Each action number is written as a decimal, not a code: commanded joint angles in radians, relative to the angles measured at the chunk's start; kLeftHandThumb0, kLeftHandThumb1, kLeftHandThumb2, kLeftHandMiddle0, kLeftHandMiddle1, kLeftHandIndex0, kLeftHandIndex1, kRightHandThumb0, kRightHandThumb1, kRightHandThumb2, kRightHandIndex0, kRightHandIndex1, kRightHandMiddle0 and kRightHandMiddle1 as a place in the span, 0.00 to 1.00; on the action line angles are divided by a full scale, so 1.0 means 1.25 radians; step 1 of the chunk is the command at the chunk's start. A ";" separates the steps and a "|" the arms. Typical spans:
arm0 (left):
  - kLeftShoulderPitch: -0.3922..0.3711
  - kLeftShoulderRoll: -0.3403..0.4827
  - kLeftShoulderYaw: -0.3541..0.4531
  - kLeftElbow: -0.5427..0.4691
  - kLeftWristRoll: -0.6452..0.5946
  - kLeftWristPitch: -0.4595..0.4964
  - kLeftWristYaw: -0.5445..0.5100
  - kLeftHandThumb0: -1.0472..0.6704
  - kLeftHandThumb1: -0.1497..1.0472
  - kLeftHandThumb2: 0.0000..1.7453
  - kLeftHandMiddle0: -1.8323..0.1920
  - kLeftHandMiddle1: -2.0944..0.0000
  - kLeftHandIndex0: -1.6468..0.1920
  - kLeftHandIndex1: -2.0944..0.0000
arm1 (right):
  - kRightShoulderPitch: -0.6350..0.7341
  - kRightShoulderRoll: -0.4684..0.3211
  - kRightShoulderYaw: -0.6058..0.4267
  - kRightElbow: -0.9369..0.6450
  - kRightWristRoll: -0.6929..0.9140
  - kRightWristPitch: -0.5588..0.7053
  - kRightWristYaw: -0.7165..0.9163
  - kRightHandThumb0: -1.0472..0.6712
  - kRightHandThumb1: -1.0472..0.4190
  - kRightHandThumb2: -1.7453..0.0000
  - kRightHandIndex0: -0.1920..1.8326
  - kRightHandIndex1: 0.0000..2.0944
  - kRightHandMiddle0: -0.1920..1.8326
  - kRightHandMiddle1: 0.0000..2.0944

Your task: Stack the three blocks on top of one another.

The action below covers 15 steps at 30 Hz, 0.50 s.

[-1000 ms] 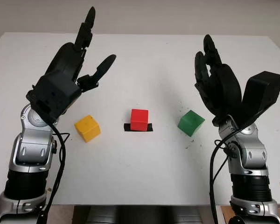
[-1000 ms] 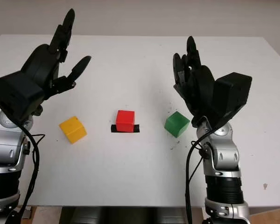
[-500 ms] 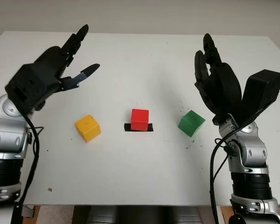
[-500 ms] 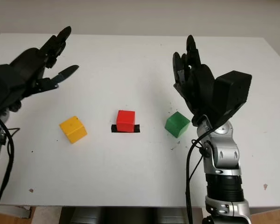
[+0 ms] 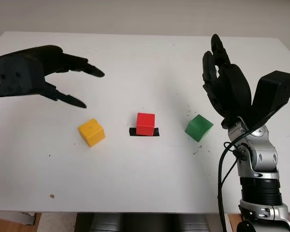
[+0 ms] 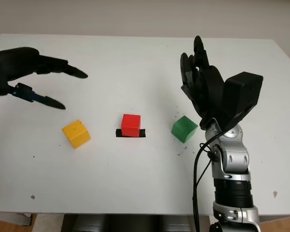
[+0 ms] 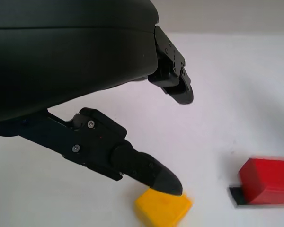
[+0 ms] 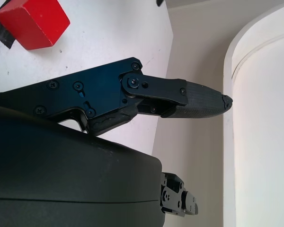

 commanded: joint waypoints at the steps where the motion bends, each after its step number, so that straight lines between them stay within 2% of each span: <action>1: -0.030 0.029 -0.026 -0.026 0.028 -0.023 -0.028 0.29 0.80 0.03 0.87 0.99 0.70 0.85 | -0.009 -0.006 -0.004 -0.002 0.003 0.002 0.002 0.19 0.00 0.68 0.00 0.00 0.00 0.00; 4: -0.035 0.033 -0.048 -0.047 0.068 -0.025 -0.055 0.28 0.80 0.03 0.90 0.98 0.70 0.89 | -0.010 -0.005 -0.003 -0.005 0.004 0.004 0.003 0.19 0.00 0.68 0.00 0.00 0.00 0.00; 10: 0.023 0.033 -0.057 -0.075 0.120 -0.149 -0.013 0.28 0.80 0.03 0.90 0.97 0.68 0.91 | -0.008 -0.003 -0.006 -0.005 0.006 0.003 0.001 0.19 0.00 0.69 0.00 0.00 0.00 0.00; 15: 0.061 0.023 -0.051 -0.090 0.138 -0.166 0.013 0.30 0.82 0.04 0.90 0.98 0.70 0.92 | -0.004 -0.002 -0.007 -0.009 0.006 0.003 -0.001 0.19 0.00 0.69 0.00 0.00 0.00 0.00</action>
